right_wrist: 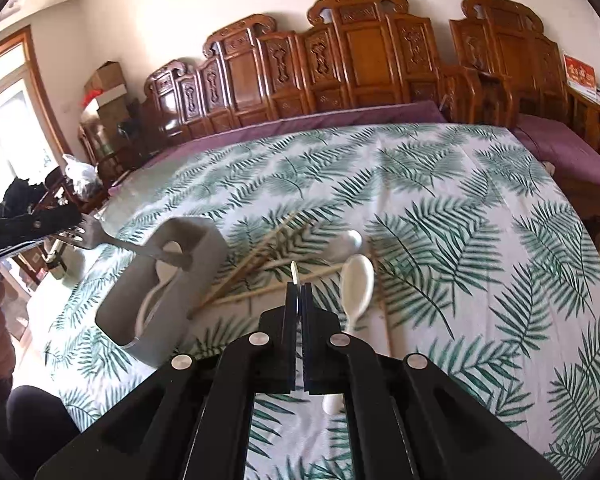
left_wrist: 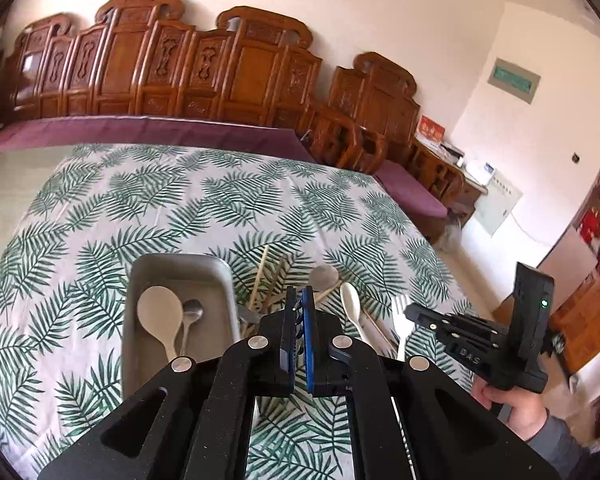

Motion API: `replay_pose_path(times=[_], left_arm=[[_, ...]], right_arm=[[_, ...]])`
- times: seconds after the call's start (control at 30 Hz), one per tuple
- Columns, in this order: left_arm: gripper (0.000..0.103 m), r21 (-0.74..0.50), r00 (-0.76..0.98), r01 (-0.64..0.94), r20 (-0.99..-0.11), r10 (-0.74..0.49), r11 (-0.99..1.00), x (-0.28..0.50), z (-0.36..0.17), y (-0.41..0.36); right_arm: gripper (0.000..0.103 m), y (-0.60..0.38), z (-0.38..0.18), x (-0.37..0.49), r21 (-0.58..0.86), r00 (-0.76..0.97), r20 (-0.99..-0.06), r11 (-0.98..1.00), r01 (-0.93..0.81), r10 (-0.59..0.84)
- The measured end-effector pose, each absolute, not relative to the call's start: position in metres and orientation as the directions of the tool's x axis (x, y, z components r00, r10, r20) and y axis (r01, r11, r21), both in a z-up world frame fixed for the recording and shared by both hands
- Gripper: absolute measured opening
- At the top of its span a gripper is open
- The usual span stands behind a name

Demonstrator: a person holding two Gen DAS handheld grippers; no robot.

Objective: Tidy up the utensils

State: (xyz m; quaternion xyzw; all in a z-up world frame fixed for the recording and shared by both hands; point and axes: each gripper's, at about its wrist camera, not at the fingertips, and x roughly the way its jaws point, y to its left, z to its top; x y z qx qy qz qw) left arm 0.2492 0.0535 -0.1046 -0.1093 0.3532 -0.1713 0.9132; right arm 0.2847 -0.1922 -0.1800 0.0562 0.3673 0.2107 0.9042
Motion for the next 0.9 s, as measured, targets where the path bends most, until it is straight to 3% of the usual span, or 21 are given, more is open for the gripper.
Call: replay_pose_path(times=[0.2, 0.4, 0.7, 0.9], left_arm=[[0.002, -0.397, 0.689, 0.239, -0.574, -0.443, 0.886, 0.249, -0.099, 0.071], [0.001, -0.368, 0.729, 0.229, -0.549, -0.41, 0.901, 0.244, -0.084, 0.079], [0.001, -0.297, 0.709, 0.127, -0.641, -0.296, 0.946, 0.271, -0.128, 0.096], [0.002, -0.285, 0.716, 0.119, -0.639, -0.281, 0.951, 0.271, -0.141, 0.103]], right_arm=[[0.003, -0.176, -0.176, 0.284, 0.24, 0.633, -0.638, 0.895, -0.376, 0.438], [0.003, -0.164, -0.172, 0.285, 0.229, 0.629, -0.639, 0.89, -0.395, 0.443], [0.003, -0.131, -0.155, 0.305, 0.23, 0.631, -0.604, 0.864, -0.447, 0.487], [0.003, -0.11, -0.156, 0.315, 0.234, 0.616, -0.597, 0.846, -0.479, 0.514]])
